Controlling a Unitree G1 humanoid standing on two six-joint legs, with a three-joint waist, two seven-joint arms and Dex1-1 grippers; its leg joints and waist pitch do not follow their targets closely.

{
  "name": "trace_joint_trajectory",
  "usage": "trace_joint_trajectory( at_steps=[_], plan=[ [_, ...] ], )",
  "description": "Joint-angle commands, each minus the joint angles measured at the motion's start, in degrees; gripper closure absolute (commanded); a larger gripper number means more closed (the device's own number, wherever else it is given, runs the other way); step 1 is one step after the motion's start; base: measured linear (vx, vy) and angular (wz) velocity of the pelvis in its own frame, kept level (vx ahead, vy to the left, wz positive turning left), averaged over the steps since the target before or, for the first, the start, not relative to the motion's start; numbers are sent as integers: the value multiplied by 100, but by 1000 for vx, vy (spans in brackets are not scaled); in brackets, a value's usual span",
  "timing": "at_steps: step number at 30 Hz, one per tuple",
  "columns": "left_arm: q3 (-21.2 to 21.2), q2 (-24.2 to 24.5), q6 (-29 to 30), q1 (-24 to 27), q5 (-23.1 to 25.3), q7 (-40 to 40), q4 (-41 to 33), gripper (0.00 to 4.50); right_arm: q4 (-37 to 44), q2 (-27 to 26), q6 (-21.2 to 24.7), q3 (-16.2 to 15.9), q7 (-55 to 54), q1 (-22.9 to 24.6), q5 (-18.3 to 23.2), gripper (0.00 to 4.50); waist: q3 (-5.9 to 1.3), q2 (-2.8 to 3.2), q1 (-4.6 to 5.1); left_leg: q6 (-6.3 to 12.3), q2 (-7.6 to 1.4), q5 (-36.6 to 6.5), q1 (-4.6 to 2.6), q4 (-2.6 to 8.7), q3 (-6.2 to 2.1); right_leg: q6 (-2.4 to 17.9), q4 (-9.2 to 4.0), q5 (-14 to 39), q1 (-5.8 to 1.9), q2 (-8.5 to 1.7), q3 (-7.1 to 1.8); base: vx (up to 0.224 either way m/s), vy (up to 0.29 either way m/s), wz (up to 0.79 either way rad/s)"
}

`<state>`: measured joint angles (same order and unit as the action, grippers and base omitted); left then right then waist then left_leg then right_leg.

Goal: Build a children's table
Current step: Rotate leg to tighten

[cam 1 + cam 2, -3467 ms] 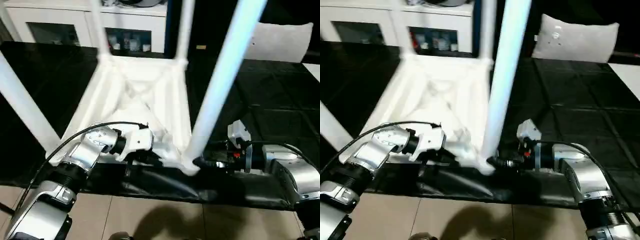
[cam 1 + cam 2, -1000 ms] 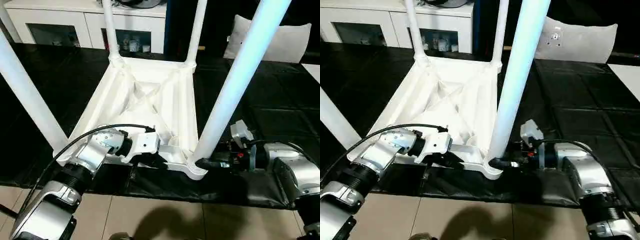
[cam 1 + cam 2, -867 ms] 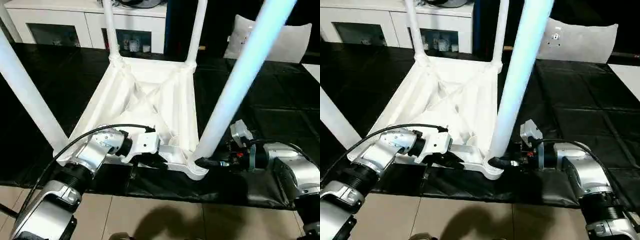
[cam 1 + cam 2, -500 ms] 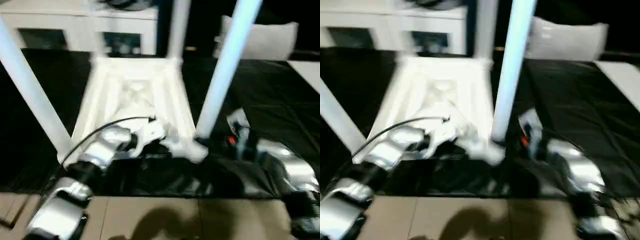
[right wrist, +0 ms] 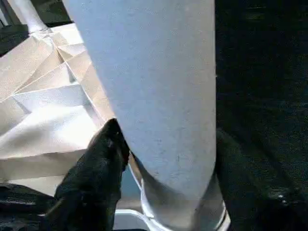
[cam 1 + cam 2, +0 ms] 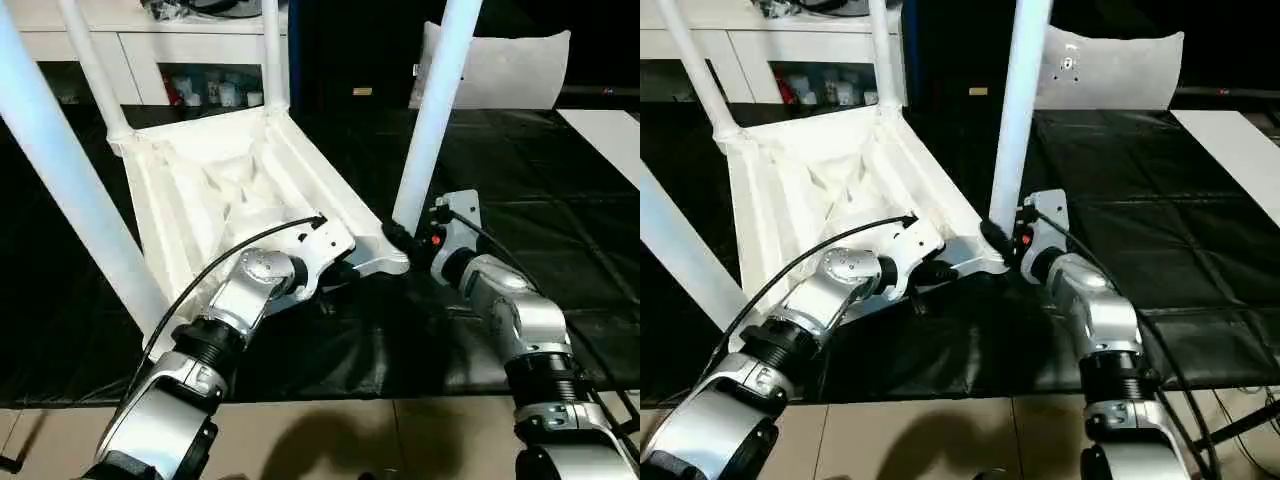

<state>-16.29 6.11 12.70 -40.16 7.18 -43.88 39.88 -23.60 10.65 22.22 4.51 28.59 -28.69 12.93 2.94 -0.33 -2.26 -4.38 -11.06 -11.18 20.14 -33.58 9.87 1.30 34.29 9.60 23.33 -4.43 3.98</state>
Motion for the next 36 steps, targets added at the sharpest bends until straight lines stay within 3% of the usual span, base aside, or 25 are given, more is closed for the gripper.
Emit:
trace_joint_trajectory(
  at_steps=[1,4,5,6,7,8,11,12,13,14,15,20,23,24,25,26,32,35,36],
  plan=[
    [-14,63,-164,71,-7,-31,-51,450,142,79,-85,-167,349,126,93,132,-379,-62,-61,398,-141,-826,31,345,-19,1092,-445,1464,-358,-356,-232,0,0,0],
    [-112,258,-397,134,36,-242,-50,450,209,321,-274,-204,795,249,140,106,-379,-72,-108,431,-145,-812,36,347,-23,1033,-451,1460,-363,-362,-232,0,0,0],
    [-198,424,-589,205,43,-540,-68,450,297,566,-392,-155,1250,362,244,96,-380,10,-127,443,-143,-808,33,346,-29,1044,-439,1409,-363,-365,-237,0,0,0],
    [-198,424,-589,205,43,-540,-68,450,297,566,-392,-155,1250,362,244,91,-376,-42,-119,470,-148,-831,45,346,-22,1046,-444,1357,-374,-353,-236,0,0,0],
    [-278,561,-791,262,32,-850,-102,450,418,801,-439,-147,1665,456,321,91,-378,-3,-128,470,-144,-809,48,346,-28,1067,-433,1309,-383,-358,-236,0,0,0],
    [-292,588,-830,272,25,-917,-112,450,439,850,-432,-152,1736,470,331,64,-386,-24,-135,505,-154,-817,44,340,-24,1080,-430,1252,-383,-361,-239,0,0,0],
    [-404,788,-1158,340,-28,-1401,-188,450,539,1221,-483,-269,2293,555,342,44,-376,-19,-141,510,-155,-845,35,343,-22,1114,-440,1367,-372,-358,-232,0,0,0],
    [-437,848,-1265,357,-67,-1569,-210,450,533,1369,-511,-351,2569,573,349,34,-369,20,-154,484,-163,-890,20,349,-26,1125,-444,1444,-358,-362,-231,0,0,0],
    [-441,856,-1279,359,-72,-1591,-212,450,531,1388,-515,-362,2605,575,351,34,-375,7,-154,487,-161,-928,19,346,-21,1126,-451,1461,-360,-352,-225,0,0,0],
    [-514,972,-1438,360,-95,-1884,-189,450,482,1721,-727,-583,3251,616,283,34,-370,65,-169,462,-172,-960,11,352,-27,1147,-440,1442,-349,-364,-235,0,0,0],
    [-547,1023,-1503,355,-90,-2003,-165,450,458,1857,-832,-676,3507,632,234,34,-372,22,-177,471,-174,-1043,12,343,-19,1162,-456,1440,-363,-355,-225,0,0,0],
    [-683,1244,-1771,369,-103,-2551,-229,450,427,2124,-948,-845,4355,605,346,34,-381,-6,-294,534,-205,-932,2,337,-10,1246,-406,1299,-355,-365,-225,0,0,0],
    [-776,1337,-1931,366,-59,-2727,-250,450,421,2208,-877,-964,4701,598,401,61,-382,9,-330,525,-213,-921,-6,339,-14,1265,-402,1280,-348,-367,-222,0,0,0],
    [-838,1400,-2057,379,-76,-2930,-303,450,368,2256,-798,-1059,4930,580,451,61,-379,-52,-331,531,-221,-916,0,344,-6,1263,-395,1261,-352,-365,-226,0,0,0],
    [-838,1400,-2057,379,-76,-2930,-303,450,368,2256,-798,-1059,4930,580,451,79,-383,-28,-351,533,-224,-888,-2,343,-14,1273,-379,1244,-352,-374,-228,0,0,0],
    [-867,1438,-2109,401,-138,-3115,-388,450,302,2241,-802,-1094,4955,552,450,87,-381,-57,-350,532,-224,-858,6,340,-4,1269,-380,1235,-347,-373,-229,0,0,0],
    [-900,1480,-2163,395,-279,-3512,-534,450,163,2098,-855,-1142,5159,507,474,147,-388,-2,-428,456,-230,-842,-20,339,0,1309,-361,1197,-325,-381,-236,0,0,0],
    [-898,1454,-2145,368,-277,-3534,-523,450,263,2051,-771,-1162,5206,591,551,165,-389,-11,-445,452,-232,-851,-16,343,-4,1317,-353,1120,-333,-378,-235,0,0,0],
    [-898,1454,-2150,369,-285,-3549,-527,450,292,2047,-748,-1177,5238,611,573,177,-389,-41,-446,451,-230,-843,-14,342,-1,1307,-355,1119,-338,-378,-234,0,0,0]
  ],
)
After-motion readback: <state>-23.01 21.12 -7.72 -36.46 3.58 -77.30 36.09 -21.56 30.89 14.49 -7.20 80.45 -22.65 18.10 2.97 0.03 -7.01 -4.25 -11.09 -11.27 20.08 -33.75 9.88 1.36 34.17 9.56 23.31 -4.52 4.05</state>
